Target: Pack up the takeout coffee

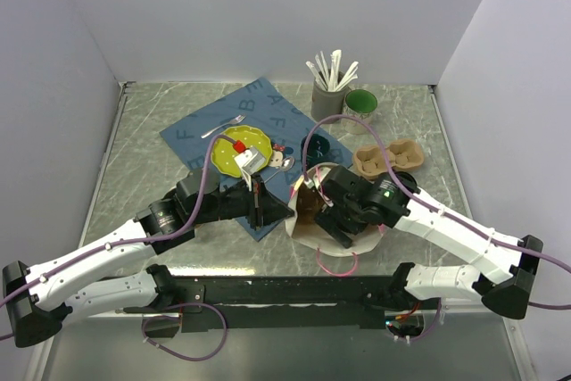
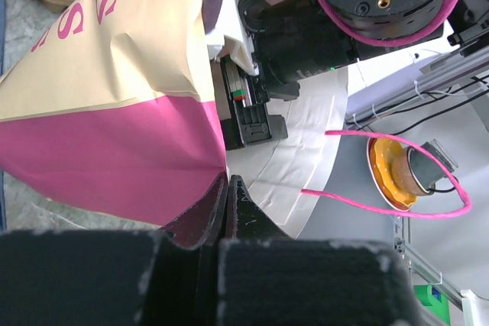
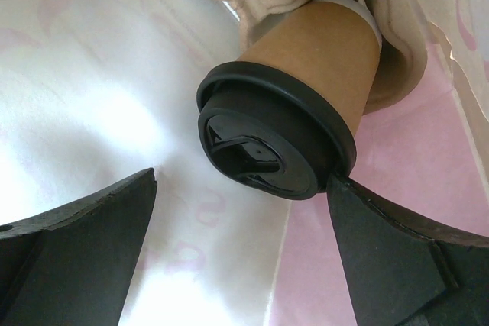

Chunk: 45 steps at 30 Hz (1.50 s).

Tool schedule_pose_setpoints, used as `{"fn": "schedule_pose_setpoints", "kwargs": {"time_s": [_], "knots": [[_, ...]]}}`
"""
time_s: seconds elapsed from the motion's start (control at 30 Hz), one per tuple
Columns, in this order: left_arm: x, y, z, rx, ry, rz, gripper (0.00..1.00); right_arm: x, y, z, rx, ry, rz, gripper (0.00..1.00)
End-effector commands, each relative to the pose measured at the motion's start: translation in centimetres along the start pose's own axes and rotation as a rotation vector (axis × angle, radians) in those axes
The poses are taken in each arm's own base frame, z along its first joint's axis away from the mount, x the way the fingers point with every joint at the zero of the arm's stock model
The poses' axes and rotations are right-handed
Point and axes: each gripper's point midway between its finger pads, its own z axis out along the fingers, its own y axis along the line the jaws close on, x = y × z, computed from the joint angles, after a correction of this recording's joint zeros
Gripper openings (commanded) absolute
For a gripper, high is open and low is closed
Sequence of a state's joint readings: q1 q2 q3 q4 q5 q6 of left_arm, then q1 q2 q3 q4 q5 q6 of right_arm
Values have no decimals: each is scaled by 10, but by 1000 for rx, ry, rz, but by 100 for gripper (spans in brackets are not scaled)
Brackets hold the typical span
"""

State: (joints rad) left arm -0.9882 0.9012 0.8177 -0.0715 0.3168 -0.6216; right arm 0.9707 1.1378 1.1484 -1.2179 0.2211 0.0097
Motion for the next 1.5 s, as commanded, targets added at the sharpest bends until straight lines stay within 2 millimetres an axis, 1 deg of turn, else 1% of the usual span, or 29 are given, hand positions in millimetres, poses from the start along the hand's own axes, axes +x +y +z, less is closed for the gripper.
{"fn": "schedule_pose_setpoints", "kwargs": {"time_s": [0.0, 0.07, 0.17, 0.4, 0.53, 0.7, 0.83, 0.9, 1.0, 1.07, 1.13, 1.27, 1.3, 1.4, 1.47], "knots": [[21, -17, -10, 81, 97, -19, 1, -22, -26, -14, 140, -72, 197, 100], [24, -16, -9, 77, 102, -16, 1, -21, -29, -15, 160, -62, 213, 100], [29, -12, -9, 70, 116, -18, 1, -26, -33, -17, 183, -88, 231, 100], [33, -8, -8, 61, 132, -8, 1, -34, -42, -19, 235, -112, 248, 100], [35, -7, -8, 54, 143, 0, 1, -43, -43, -22, 234, -148, 259, 100], [36, -6, -10, 53, 152, 7, 1, -47, -42, -21, 225, -152, 261, 100], [38, -5, -9, 43, 165, 15, 1, -52, -39, -21, 202, -182, 245, 96], [36, -5, -9, 42, 164, 18, 1, -49, -40, -20, 210, -171, 229, 97], [35, -7, -9, 49, 162, 19, 1, -50, -39, -18, 196, -178, 193, 99], [34, -7, -10, 45, 160, 20, 1, -54, -36, -17, 177, -200, 185, 94], [33, -7, -10, 46, 159, 21, 1, -57, -35, -18, 165, -216, 180, 93], [32, -9, -12, 46, 156, 23, 1, -55, -33, -17, 161, -207, 183, 91], [31, -9, -12, 44, 156, 23, 1, -56, -34, -18, 158, -214, 183, 89], [30, -10, -13, 46, 150, 24, 1, -57, -34, -20, 157, -222, 186, 88], [30, -10, -14, 43, 146, 23, 1, -55, -35, -20, 170, -208, 187, 82]]}}
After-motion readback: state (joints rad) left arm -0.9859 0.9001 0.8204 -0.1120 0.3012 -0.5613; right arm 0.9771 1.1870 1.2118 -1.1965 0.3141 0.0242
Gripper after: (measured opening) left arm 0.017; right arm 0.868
